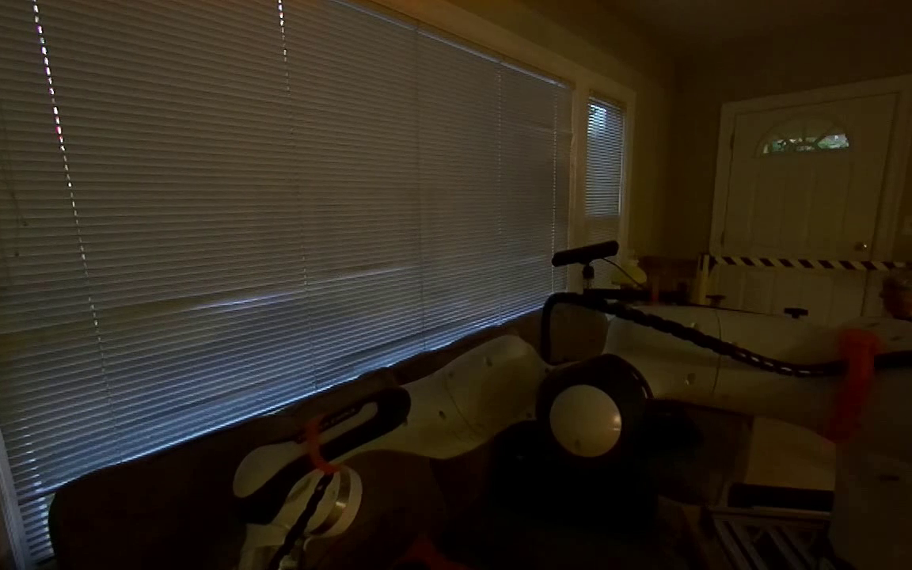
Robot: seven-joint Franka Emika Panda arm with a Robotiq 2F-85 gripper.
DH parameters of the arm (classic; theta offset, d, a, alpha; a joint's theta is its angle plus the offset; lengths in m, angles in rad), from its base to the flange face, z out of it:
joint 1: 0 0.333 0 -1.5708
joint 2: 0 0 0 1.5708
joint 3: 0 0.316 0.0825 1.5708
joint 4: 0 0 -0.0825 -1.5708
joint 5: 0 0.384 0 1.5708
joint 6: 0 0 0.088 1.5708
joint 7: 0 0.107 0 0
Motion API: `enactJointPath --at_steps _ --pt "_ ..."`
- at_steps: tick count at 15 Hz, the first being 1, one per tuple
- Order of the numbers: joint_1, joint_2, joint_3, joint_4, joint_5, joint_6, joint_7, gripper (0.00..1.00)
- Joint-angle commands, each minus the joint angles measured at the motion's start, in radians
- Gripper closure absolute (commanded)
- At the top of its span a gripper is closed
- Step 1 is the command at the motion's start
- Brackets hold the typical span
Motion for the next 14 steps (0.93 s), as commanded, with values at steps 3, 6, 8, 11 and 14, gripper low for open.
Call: enactJointPath --at_steps 3,6,8,11,14 --pt "0.014 0.0 -0.002 -0.008 0.011 0.01 -0.056 0.0" --pt "0.023 0.0 -0.009 -0.012 0.012 0.042 -0.053 0.0" --pt "0.028 0.0 -0.01 -0.015 0.013 0.065 -0.053 0.0" --pt "0.029 0.0 -0.009 -0.021 0.015 0.096 -0.056 0.0" --pt "0.026 0.0 -0.002 -0.026 0.023 0.13 -0.059 0.0"
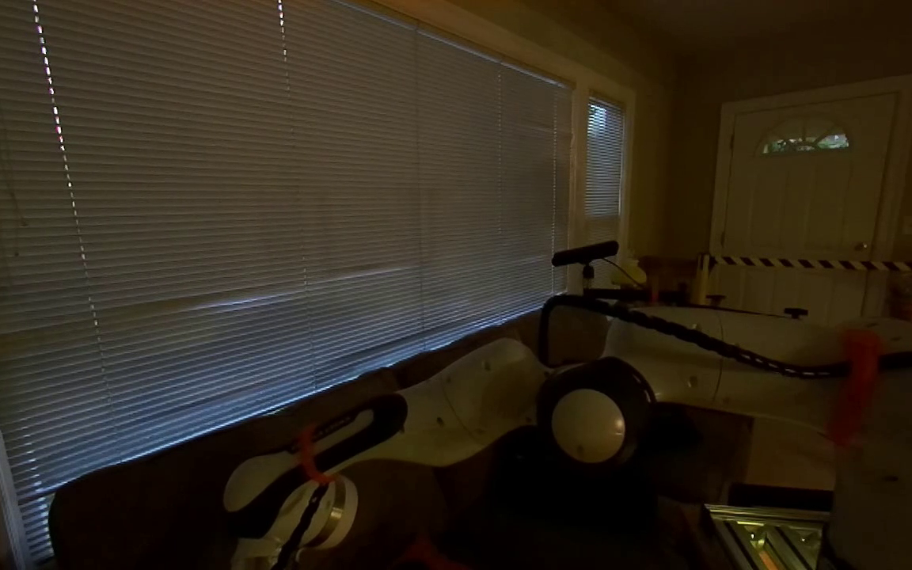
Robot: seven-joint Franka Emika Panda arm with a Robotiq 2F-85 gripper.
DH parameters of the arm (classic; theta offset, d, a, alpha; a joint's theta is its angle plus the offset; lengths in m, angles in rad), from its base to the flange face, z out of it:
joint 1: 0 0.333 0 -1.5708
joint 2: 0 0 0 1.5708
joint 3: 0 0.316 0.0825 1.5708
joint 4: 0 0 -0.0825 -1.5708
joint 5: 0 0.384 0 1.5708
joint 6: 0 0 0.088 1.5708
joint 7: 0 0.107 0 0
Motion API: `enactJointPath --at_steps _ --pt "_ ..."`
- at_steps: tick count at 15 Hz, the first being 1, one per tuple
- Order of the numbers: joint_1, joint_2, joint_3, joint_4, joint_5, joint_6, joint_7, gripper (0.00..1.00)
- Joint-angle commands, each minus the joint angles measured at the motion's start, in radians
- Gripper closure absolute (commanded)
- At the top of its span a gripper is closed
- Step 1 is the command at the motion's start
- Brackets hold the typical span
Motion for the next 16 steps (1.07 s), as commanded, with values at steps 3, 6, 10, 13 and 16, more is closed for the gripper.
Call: enactJointPath --at_steps 3,6,10,13,16 --pt "-0.001 0.0 0.007 -0.023 0.027 0.05 -0.026 0.03" --pt "0.001 0.0 0.015 -0.025 0.038 0.048 -0.036 0.07" --pt "0.005 0.0 0.019 -0.022 0.047 0.055 -0.049 0.12" --pt "0.003 0.0 0.021 -0.022 0.062 0.075 -0.059 0.17" --pt "0.002 0.0 0.021 -0.023 0.08 0.09 -0.072 0.23"
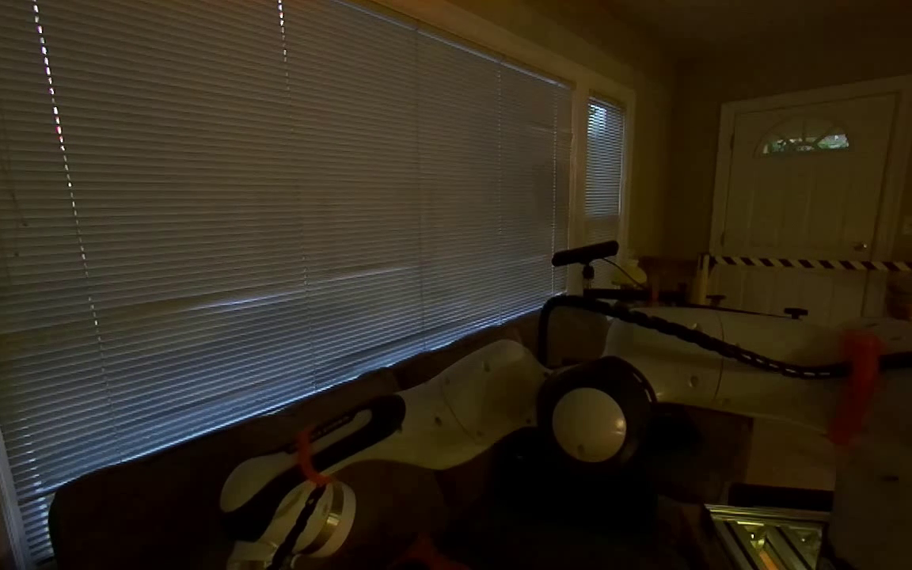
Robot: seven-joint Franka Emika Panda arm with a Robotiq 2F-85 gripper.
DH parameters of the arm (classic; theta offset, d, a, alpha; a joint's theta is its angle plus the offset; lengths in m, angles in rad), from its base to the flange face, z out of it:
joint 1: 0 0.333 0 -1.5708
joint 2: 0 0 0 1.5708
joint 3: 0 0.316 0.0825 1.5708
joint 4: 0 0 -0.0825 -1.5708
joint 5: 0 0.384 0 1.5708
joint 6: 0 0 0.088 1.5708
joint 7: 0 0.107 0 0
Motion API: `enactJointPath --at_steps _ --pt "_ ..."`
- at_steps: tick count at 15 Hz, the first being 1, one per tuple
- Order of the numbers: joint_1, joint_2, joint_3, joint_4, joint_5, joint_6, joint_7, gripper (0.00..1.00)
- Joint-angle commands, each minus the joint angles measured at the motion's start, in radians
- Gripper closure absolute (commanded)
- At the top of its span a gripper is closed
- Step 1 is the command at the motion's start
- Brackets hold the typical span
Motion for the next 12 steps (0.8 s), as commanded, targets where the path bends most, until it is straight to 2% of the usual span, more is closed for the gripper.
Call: enactJointPath --at_steps 1,2,3,7,12 --pt "-0.002 0.0 0.001 -0.012 0.035 0.033 -0.028 0.24" --pt "-0.002 0.0 0.001 -0.012 0.038 0.035 -0.029 0.31" --pt "0.0 0.0 0.0 -0.013 0.041 0.038 -0.029 0.28" --pt "-0.003 0.0 -0.005 -0.016 0.054 0.03 -0.021 0.3" --pt "-0.01 0.0 -0.025 -0.022 0.053 0.031 0.015 0.19"
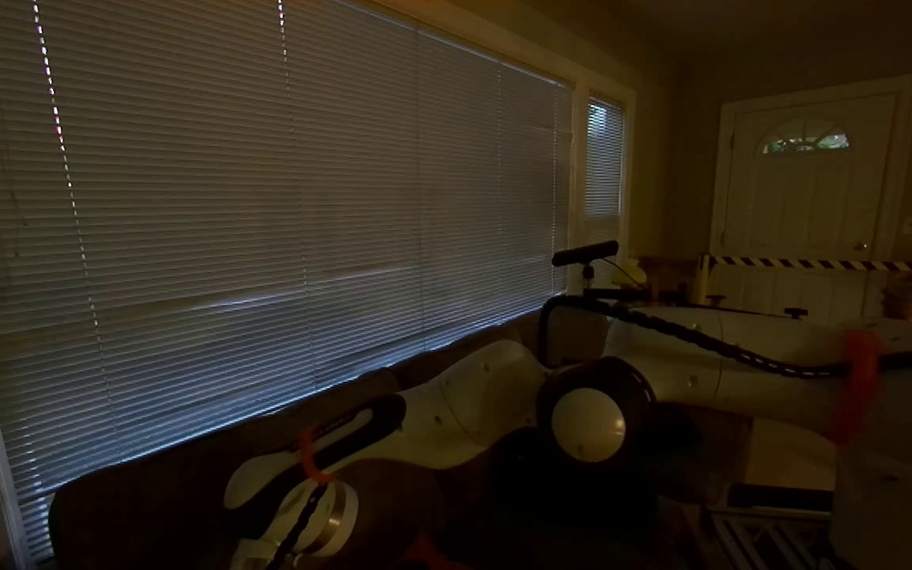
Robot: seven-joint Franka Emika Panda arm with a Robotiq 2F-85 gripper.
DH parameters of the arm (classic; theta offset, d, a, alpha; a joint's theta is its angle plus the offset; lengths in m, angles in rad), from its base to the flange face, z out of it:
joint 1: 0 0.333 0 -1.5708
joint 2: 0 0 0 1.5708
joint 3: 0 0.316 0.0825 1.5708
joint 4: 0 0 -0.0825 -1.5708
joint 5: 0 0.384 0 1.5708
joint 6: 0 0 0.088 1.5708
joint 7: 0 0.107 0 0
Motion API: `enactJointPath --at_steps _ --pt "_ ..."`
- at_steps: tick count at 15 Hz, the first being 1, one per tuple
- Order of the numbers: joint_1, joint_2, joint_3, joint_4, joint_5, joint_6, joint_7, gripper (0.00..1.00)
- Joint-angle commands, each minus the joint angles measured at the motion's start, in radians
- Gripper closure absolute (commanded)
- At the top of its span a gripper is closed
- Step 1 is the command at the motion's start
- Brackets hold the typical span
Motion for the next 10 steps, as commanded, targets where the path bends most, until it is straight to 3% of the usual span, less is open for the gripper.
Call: enactJointPath --at_steps 1,4,9,10 --pt "-0.008 0.0 -0.017 -0.016 0.02 0.012 0.027 0.12" --pt "-0.012 0.0 -0.019 -0.019 0.018 0.001 0.041 0.13" --pt "-0.014 0.0 -0.014 -0.022 0.018 -0.017 0.062 0.27" --pt "-0.014 0.0 -0.014 -0.023 0.018 -0.02 0.066 0.34"
